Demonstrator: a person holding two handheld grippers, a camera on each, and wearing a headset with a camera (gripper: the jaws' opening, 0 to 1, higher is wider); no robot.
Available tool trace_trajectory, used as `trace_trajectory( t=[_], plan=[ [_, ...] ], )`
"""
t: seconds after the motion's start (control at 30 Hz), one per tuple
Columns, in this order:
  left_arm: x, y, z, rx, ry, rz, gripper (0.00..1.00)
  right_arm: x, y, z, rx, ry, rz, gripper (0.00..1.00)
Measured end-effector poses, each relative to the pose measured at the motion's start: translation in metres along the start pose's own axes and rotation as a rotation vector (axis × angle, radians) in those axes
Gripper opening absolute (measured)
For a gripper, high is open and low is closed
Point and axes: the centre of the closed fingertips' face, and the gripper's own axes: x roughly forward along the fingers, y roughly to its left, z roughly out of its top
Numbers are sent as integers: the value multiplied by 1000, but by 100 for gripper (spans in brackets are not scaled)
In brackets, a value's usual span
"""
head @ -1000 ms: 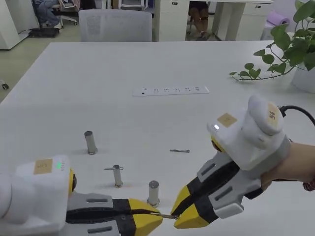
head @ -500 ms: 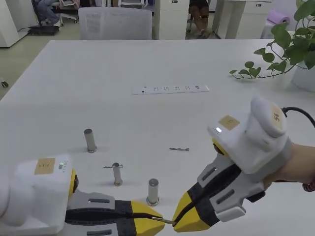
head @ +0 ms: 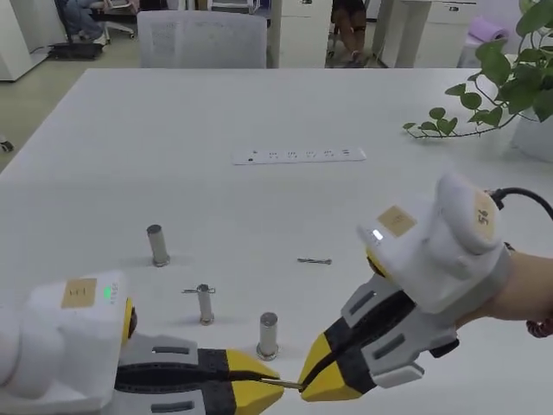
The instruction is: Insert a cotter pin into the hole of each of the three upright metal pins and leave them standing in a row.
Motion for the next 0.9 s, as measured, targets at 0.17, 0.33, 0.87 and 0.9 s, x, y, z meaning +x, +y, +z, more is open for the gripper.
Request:
trace_trajectory(
  t=[0.17,0.33,0.87,0.9],
  plan=[
    [0,4,-4,3,3,22,9,-3,-5,-1,7,28,-25,3],
    [0,10,-6,-5,-5,52,18,-8,-10,-5,19,61,-45,3],
    [-4,36,-5,-33,-83,194,34,-17,-34,-26,39,160,-116,3],
    [-4,38,-5,-35,-89,206,34,-17,-36,-27,41,167,-123,3]
  ],
)
